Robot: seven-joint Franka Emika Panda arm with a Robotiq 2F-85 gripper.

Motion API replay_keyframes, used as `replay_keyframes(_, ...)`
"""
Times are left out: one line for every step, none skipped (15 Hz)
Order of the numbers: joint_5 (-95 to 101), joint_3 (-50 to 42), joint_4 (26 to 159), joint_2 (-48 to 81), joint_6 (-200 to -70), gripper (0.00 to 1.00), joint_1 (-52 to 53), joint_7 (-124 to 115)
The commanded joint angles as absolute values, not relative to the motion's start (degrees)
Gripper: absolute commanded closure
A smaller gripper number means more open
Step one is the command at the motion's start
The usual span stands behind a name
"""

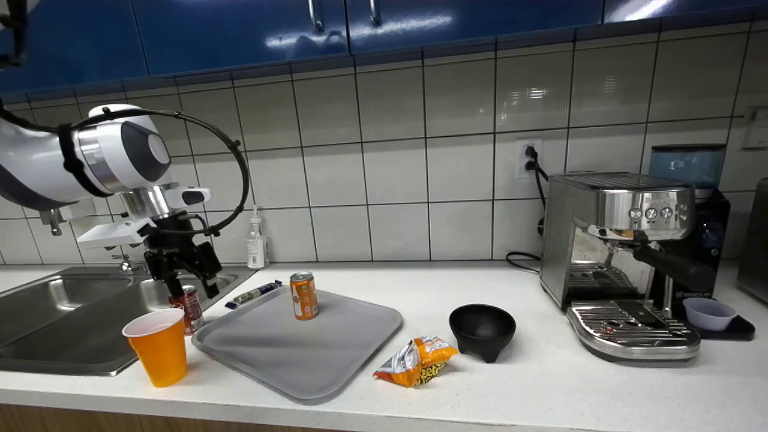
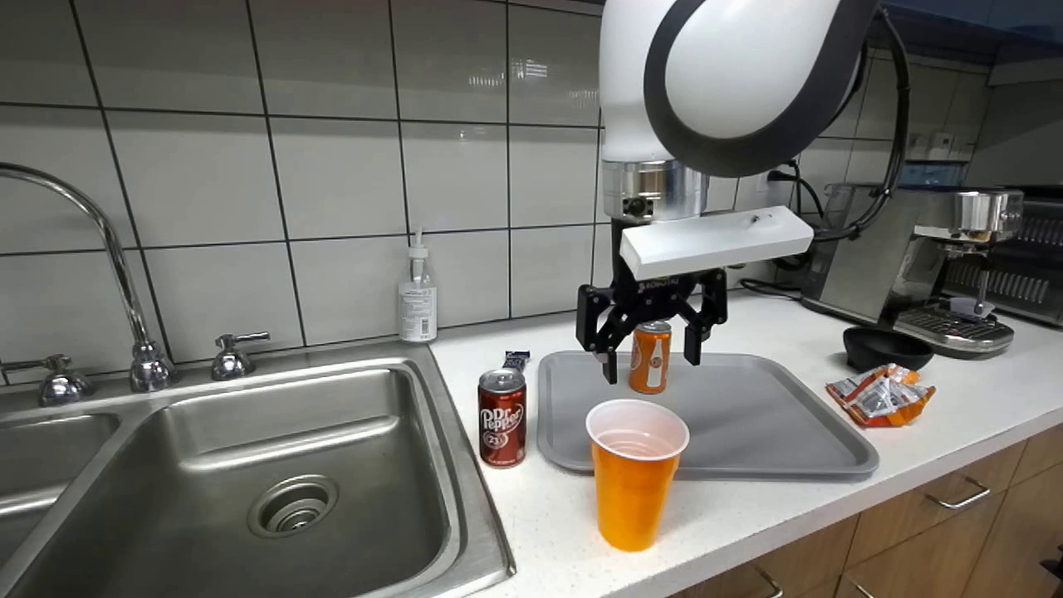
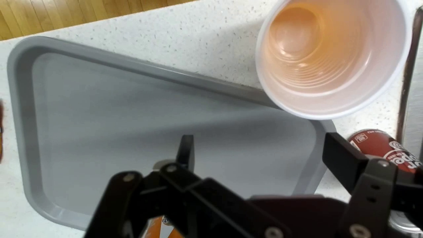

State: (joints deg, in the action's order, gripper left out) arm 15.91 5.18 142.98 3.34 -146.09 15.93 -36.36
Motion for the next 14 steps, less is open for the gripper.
replay_keyframes(15.6, 7.1, 146.2, -0.8, -145.4, 0.00, 14.7, -37.6)
replay_keyframes(15.6, 7.4, 146.7, -1.3, -145.3, 0.00, 14.7, -37.6)
replay_keyframes(15.5, 7.6, 147.2, -1.7, -145.3, 0.00, 14.7, -37.4)
replay_keyframes(15.6, 7.9, 147.7, -2.1, -145.2, 0.00, 14.7, -37.5)
replay_keyframes(15.3, 8.1, 148.1, -2.4, -145.3, 0.00, 14.6, -37.3)
replay_keyframes(15.1, 8.3, 148.6, -2.8, -145.3, 0.00, 14.5, -37.1)
replay_keyframes(14.9, 8.6, 149.0, -3.1, -145.3, 0.00, 14.5, -37.0)
replay_keyframes(14.8, 8.8, 149.4, -3.4, -145.2, 0.00, 14.5, -36.8)
replay_keyframes(14.7, 9.0, 149.8, -3.6, -145.2, 0.00, 14.5, -36.7)
replay_keyframes(14.5, 9.1, 150.2, -3.8, -145.1, 0.00, 14.4, -36.5)
replay_keyframes(14.3, 9.2, 150.5, -3.8, -145.1, 0.00, 14.3, -36.3)
replay_keyframes(14.0, 9.3, 150.8, -3.9, -145.1, 0.00, 14.2, -36.1)
replay_keyframes(13.7, 9.2, 151.1, -3.7, -145.2, 0.00, 14.1, -35.7)
replay_keyframes(13.4, 9.2, 151.3, -3.6, -145.4, 0.00, 14.0, -35.5)
